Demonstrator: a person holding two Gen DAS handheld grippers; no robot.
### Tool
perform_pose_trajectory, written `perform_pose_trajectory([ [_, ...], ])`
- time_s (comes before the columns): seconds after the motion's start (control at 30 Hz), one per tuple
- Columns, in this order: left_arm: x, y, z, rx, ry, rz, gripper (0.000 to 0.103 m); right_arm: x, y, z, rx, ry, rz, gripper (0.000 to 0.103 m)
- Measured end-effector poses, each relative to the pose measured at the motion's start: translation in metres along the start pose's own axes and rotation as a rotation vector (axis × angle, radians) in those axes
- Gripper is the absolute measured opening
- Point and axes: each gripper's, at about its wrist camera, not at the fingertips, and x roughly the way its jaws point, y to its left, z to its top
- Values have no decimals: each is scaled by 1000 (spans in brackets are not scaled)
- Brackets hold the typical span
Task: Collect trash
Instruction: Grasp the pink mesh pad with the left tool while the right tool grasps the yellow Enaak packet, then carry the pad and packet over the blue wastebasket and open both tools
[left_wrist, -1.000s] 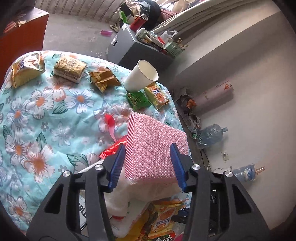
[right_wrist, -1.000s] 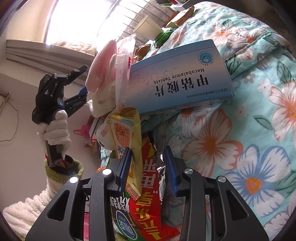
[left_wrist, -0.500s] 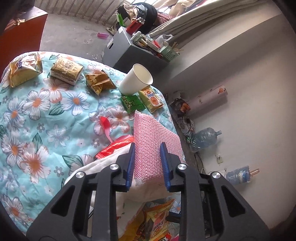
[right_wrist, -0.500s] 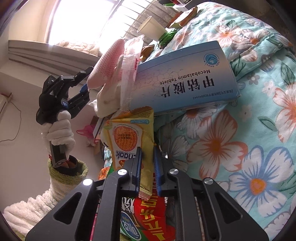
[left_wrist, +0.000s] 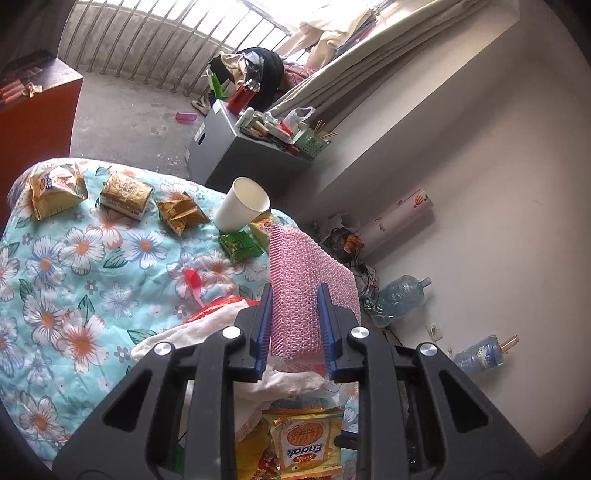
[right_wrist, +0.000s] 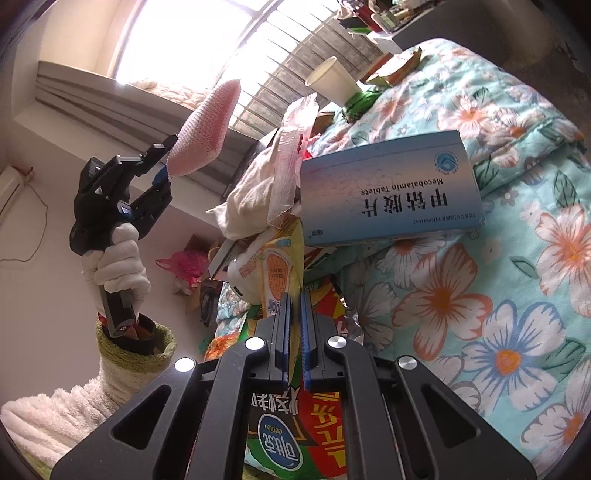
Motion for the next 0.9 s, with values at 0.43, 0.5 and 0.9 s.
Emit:
perform_pose_trajectory([
  [0.43, -41, -57, -9, 141, -75, 33, 21, -16, 4, -30, 61, 23, 131, 4],
  [0.5, -42, -66, -12, 152, -76, 30, 21, -24, 5, -34, 59, 5, 136, 4],
  [0.9, -5, -156, -32, 325, -21, 23, 21, -123, -25, -44, 91, -264, 83, 4],
])
